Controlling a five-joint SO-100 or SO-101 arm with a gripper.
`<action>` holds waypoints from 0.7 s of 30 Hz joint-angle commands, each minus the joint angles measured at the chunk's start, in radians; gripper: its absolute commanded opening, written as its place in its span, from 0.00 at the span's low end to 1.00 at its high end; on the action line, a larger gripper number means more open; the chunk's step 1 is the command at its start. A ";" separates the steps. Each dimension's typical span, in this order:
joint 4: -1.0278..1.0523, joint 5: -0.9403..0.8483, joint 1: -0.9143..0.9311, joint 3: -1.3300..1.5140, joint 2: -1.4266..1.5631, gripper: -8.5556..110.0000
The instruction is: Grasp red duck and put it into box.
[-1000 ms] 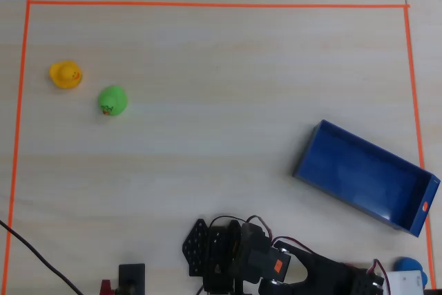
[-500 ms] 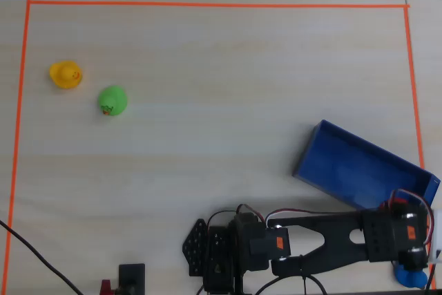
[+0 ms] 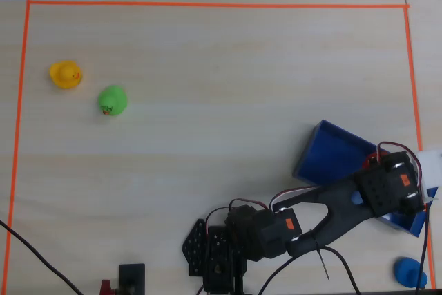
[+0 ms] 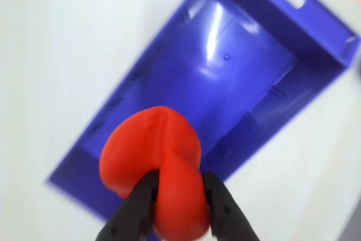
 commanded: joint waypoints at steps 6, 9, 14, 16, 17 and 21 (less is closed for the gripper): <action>-0.055 -0.058 0.034 -0.028 -0.083 0.07; -0.055 -0.049 0.026 -0.061 -0.095 0.10; -0.049 -0.058 0.023 -0.074 -0.092 0.18; -0.041 -0.058 0.021 -0.074 -0.089 0.18; -0.035 -0.058 0.020 -0.074 -0.087 0.18; -0.011 -0.057 0.018 -0.074 -0.077 0.20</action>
